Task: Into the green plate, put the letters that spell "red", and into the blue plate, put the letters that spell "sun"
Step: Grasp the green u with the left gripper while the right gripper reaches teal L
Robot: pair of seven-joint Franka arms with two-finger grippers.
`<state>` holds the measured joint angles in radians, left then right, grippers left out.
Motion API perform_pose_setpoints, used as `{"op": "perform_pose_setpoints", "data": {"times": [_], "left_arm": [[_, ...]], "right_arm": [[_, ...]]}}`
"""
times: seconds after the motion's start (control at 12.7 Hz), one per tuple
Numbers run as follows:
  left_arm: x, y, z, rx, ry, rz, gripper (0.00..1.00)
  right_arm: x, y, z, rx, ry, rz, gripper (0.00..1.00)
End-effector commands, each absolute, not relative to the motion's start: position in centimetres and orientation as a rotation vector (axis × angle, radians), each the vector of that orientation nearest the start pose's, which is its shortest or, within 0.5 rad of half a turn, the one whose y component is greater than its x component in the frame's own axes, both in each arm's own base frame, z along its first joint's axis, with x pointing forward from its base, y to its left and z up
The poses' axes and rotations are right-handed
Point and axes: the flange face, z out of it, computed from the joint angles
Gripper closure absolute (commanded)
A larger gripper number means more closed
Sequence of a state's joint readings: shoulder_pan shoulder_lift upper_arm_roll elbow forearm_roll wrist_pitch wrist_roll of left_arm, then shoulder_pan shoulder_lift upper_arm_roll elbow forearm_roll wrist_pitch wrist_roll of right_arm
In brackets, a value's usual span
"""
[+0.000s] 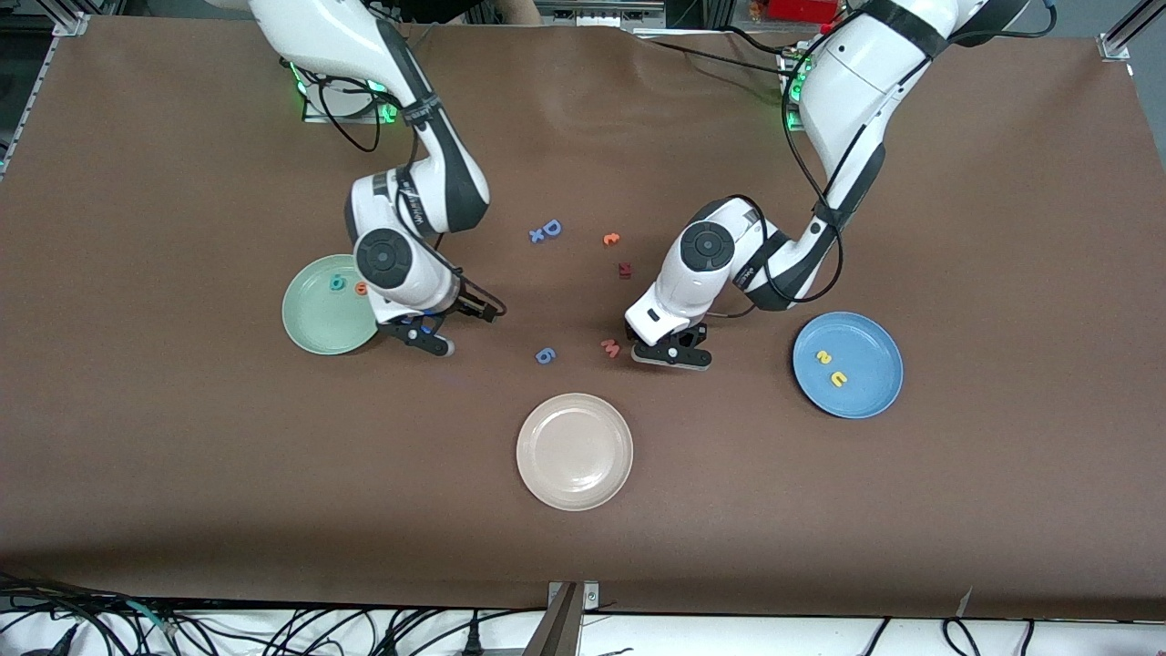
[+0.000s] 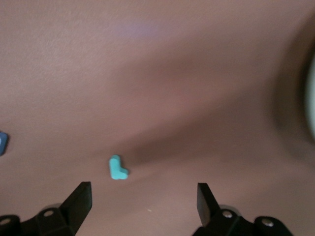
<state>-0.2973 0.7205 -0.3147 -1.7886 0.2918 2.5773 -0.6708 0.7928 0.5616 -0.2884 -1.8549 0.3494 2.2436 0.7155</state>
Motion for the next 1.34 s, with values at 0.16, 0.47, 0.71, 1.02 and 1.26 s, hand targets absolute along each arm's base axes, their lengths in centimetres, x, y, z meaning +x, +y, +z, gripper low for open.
{"op": "perform_pose_setpoints", "data": {"times": [0.16, 0.47, 0.71, 1.02, 1.26], "left_arm": [[55.2, -37.6, 17.3, -3.215, 0.186, -0.148, 0.90], [56.1, -36.8, 19.6, -3.180, 0.177, -0.139, 0.97], [57.9, -34.7, 23.0, -3.108, 0.223, -0.084, 0.97], [61.7, -27.4, 26.4, -3.044, 0.318, 0.042, 0.96], [64.2, -19.2, 27.0, -3.096, 0.475, 0.129, 0.96]], "right_arm": [[53.1, 34.7, 19.4, -3.056, 0.675, 0.216, 0.41], [52.6, 35.2, 17.6, -3.067, 0.659, 0.170, 0.53], [52.3, 35.6, 16.8, -3.075, 0.652, 0.165, 0.53], [52.1, 35.8, 16.6, -3.071, 0.689, 0.164, 0.71], [52.1, 35.7, 16.5, -3.073, 0.690, 0.168, 0.87]]}}
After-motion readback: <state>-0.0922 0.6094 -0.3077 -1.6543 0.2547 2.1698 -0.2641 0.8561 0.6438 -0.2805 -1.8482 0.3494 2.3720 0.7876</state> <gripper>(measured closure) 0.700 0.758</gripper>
